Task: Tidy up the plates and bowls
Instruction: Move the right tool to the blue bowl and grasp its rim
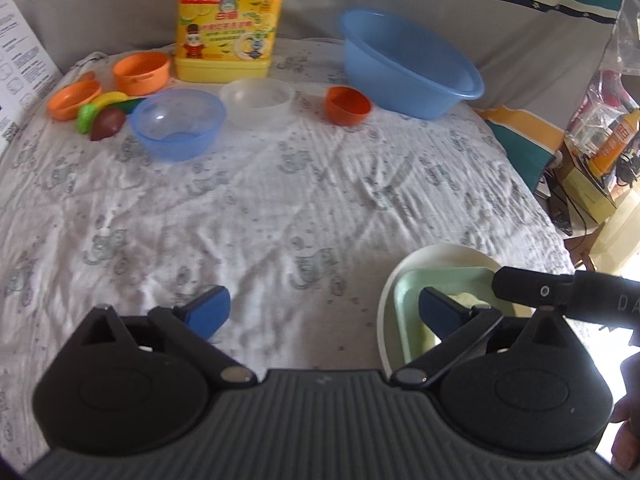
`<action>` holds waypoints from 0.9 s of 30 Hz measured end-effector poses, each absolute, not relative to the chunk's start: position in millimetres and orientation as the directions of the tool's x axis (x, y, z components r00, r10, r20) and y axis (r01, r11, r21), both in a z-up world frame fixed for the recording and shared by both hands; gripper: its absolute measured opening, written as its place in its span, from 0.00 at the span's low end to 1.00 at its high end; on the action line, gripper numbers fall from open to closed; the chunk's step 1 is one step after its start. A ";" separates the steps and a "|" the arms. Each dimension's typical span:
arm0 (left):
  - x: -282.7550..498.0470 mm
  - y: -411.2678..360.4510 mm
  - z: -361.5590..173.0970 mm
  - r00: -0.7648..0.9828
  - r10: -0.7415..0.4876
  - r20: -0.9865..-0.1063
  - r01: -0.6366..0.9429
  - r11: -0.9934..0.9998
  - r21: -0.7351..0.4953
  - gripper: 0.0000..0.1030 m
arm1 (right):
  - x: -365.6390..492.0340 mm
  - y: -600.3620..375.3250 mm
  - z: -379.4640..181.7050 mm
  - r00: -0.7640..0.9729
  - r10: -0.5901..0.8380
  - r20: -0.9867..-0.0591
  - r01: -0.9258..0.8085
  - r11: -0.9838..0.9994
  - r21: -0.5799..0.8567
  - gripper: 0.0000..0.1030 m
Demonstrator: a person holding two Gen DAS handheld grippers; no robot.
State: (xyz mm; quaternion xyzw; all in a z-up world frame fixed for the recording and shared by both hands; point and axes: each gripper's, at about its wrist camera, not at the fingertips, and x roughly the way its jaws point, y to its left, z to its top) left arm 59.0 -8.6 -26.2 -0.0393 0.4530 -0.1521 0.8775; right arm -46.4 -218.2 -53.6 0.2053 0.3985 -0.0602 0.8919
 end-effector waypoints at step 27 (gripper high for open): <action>181.4 143.1 -25.5 0.660 -0.025 -0.750 -0.063 0.994 -0.088 1.00 | 120.8 -125.9 -51.2 0.624 0.254 -0.739 0.125 0.901 0.415 1.00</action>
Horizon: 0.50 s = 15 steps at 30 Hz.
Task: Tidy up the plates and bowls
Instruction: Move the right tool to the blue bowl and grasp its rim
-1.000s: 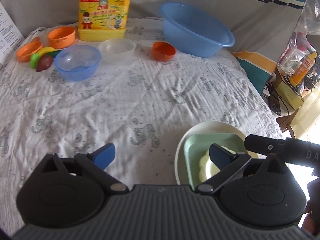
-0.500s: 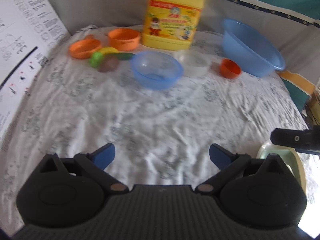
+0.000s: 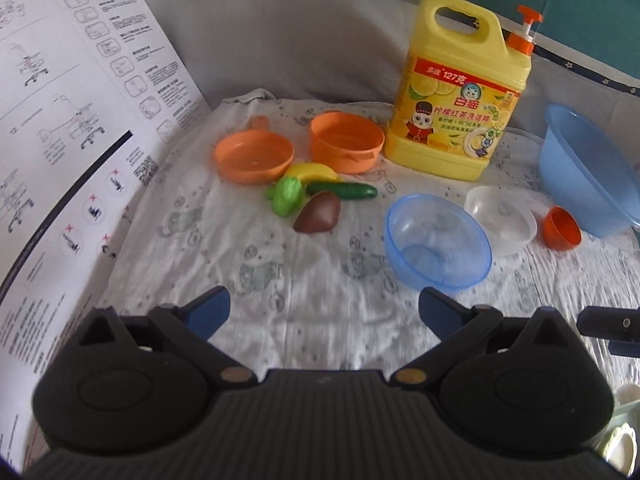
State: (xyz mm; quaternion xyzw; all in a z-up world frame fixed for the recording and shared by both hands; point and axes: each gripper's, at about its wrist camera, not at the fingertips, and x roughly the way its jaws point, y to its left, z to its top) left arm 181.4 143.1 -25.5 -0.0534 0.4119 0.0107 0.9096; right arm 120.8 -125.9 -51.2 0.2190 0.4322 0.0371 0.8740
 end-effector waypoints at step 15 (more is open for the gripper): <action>252.1 116.3 -48.2 0.638 -0.019 -0.770 -0.002 1.000 -0.027 0.91 | 208.7 -110.3 -74.0 0.608 0.320 -0.726 0.124 0.865 0.486 0.59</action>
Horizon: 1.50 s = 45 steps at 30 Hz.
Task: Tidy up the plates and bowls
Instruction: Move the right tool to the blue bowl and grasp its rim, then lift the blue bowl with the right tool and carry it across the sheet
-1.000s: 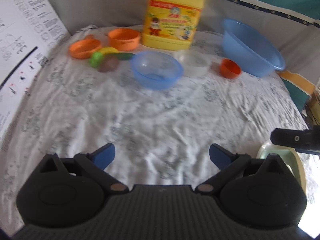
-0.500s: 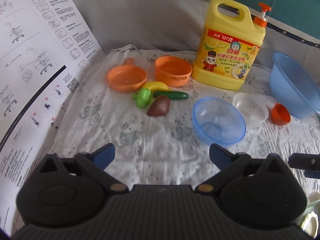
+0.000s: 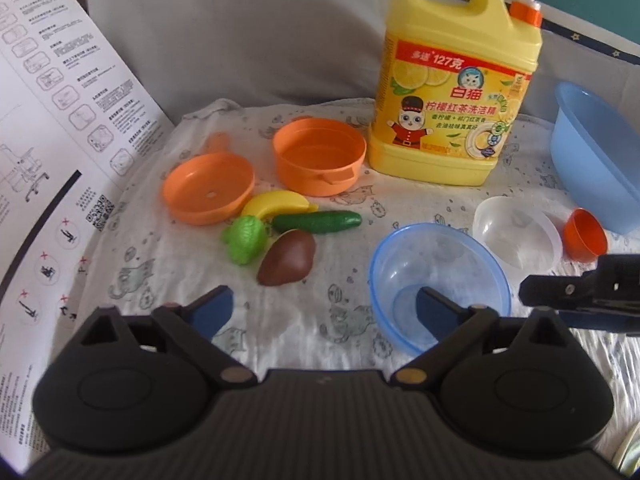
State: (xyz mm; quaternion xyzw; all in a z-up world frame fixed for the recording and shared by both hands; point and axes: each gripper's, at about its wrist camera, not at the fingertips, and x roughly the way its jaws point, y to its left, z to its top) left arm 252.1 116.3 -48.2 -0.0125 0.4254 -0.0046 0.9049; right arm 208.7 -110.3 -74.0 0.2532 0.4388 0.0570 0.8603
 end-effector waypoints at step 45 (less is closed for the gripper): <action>230.9 95.3 -43.2 0.595 -0.111 -0.796 0.083 0.994 -0.076 0.14 | 212.3 -68.4 -69.6 0.598 0.344 -0.724 0.011 0.900 0.436 0.20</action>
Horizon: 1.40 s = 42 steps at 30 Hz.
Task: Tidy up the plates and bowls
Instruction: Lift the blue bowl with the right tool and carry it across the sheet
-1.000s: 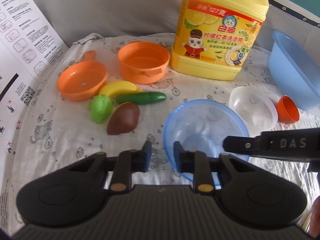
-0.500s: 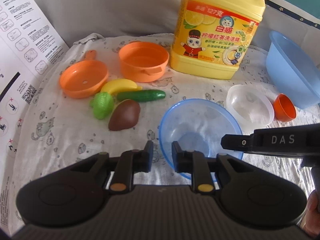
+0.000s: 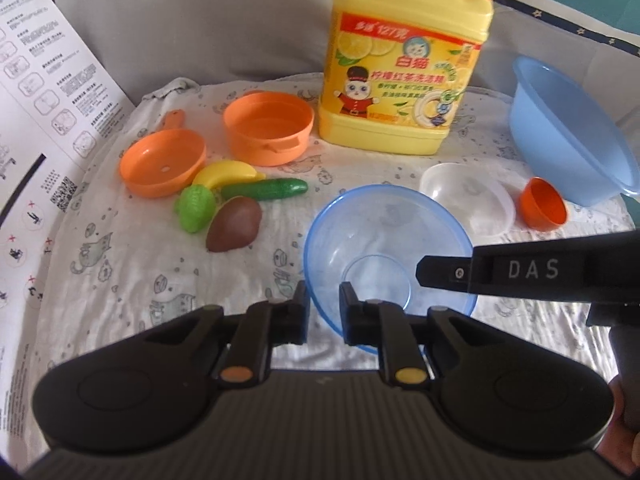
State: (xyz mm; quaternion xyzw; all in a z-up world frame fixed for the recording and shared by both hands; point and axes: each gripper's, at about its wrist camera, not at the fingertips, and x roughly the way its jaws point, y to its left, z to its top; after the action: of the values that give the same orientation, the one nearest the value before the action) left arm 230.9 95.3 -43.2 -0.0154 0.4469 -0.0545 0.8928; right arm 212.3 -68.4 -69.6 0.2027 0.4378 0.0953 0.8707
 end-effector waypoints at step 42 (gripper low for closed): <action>15.1 75.2 -37.1 0.508 -0.187 -0.841 0.168 0.979 -0.116 0.17 | -9.7 -89.7 -76.3 0.549 0.371 -0.749 0.000 0.896 0.444 0.20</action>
State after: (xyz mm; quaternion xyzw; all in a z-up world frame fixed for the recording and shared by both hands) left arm 15.1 75.2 -37.1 -0.0097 0.4852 -0.1022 0.8684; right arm -9.7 -89.7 -76.3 0.2006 0.4625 0.1083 0.8568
